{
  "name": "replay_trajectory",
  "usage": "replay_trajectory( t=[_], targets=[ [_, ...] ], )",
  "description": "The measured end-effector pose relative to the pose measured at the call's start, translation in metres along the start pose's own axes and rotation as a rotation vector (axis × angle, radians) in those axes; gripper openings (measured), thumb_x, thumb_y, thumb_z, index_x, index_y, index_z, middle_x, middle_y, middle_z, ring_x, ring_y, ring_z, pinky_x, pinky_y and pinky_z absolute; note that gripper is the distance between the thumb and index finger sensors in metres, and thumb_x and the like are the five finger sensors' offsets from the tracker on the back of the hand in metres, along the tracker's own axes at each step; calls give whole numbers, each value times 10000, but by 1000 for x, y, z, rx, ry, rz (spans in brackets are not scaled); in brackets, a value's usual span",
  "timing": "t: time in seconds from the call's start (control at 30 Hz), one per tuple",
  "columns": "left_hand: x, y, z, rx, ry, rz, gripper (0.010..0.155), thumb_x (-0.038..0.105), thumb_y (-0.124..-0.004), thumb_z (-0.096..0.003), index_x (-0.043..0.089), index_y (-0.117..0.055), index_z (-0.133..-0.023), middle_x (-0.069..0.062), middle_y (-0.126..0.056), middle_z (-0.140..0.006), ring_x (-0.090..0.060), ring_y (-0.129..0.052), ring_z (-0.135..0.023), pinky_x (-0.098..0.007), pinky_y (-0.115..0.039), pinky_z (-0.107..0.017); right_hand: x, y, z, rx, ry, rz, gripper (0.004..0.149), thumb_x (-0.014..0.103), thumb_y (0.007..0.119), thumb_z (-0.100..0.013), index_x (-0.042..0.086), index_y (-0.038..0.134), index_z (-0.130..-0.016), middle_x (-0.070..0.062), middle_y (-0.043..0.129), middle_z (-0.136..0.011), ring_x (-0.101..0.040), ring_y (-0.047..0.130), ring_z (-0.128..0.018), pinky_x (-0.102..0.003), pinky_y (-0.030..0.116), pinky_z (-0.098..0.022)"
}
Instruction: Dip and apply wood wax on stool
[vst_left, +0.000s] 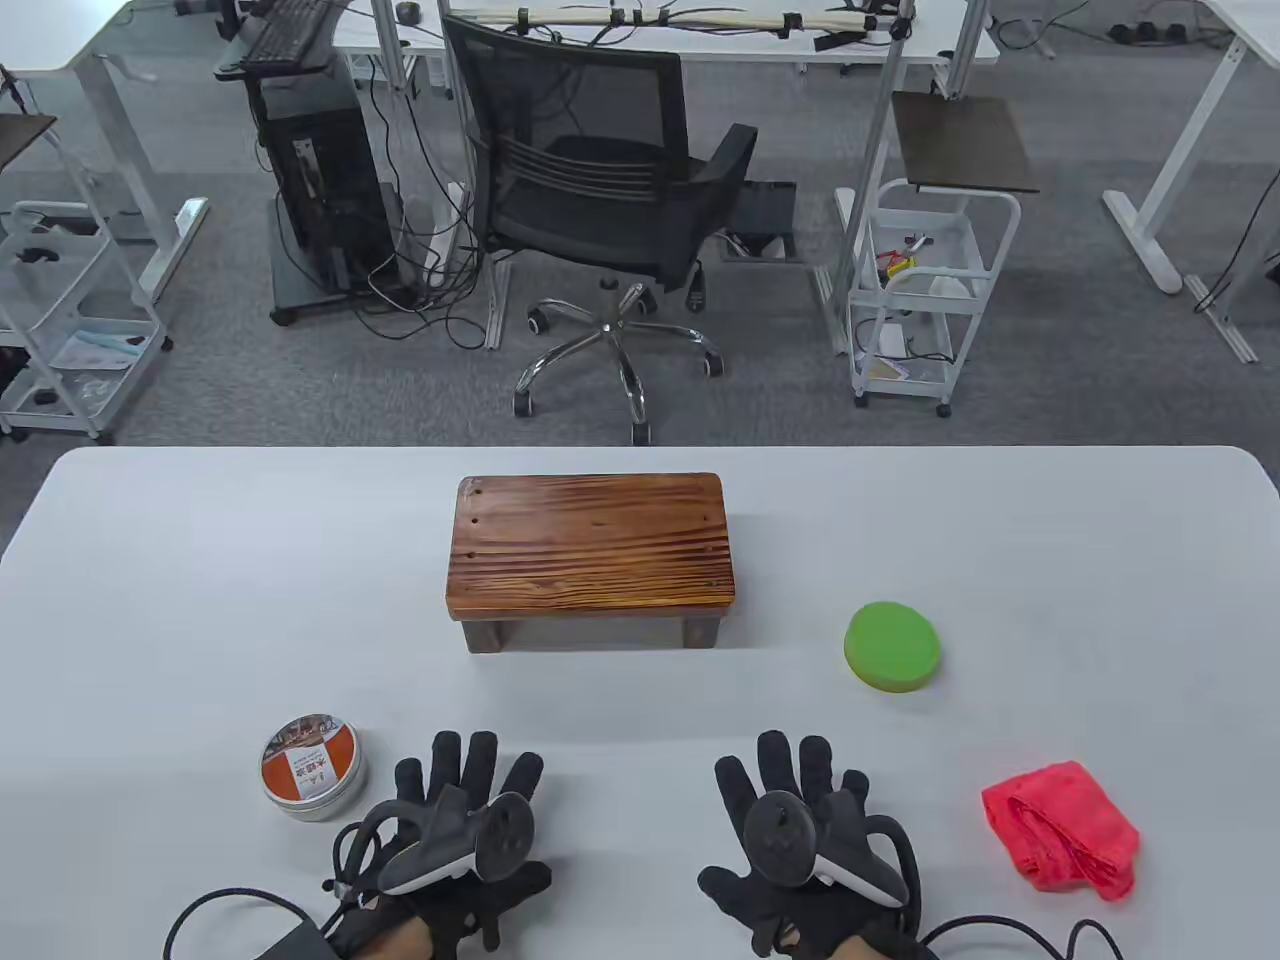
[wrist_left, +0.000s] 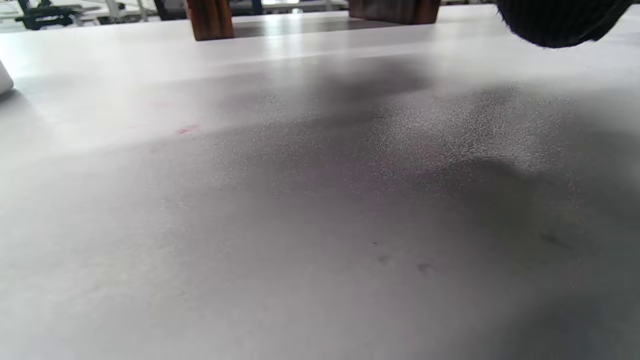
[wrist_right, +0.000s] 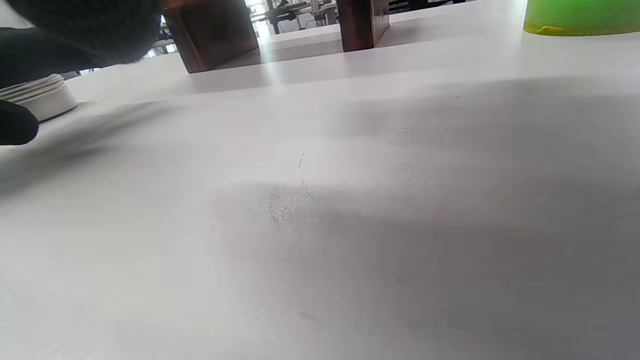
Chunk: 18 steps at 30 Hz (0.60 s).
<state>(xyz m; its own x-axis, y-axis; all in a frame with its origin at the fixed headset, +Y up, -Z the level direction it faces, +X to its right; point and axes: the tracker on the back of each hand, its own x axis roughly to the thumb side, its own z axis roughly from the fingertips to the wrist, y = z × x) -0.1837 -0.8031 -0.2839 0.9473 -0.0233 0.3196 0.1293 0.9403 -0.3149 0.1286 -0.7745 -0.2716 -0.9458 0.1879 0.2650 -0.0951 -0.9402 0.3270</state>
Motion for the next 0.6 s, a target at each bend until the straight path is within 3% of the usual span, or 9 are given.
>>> replay_trajectory(
  t=[0.6],
  targets=[
    [-3, 3, 2, 4, -13, 41, 1065, 775, -694, -427, 307, -76, -1159, -252, -102, -1241, -597, -96, -1064, -816, -203, -674, 0, 1, 1, 20, 24, 1, 968, 749, 694, -460, 322, 113, -1106, -142, -71, -1128, -525, -45, -979, -776, 142, -641]
  ],
)
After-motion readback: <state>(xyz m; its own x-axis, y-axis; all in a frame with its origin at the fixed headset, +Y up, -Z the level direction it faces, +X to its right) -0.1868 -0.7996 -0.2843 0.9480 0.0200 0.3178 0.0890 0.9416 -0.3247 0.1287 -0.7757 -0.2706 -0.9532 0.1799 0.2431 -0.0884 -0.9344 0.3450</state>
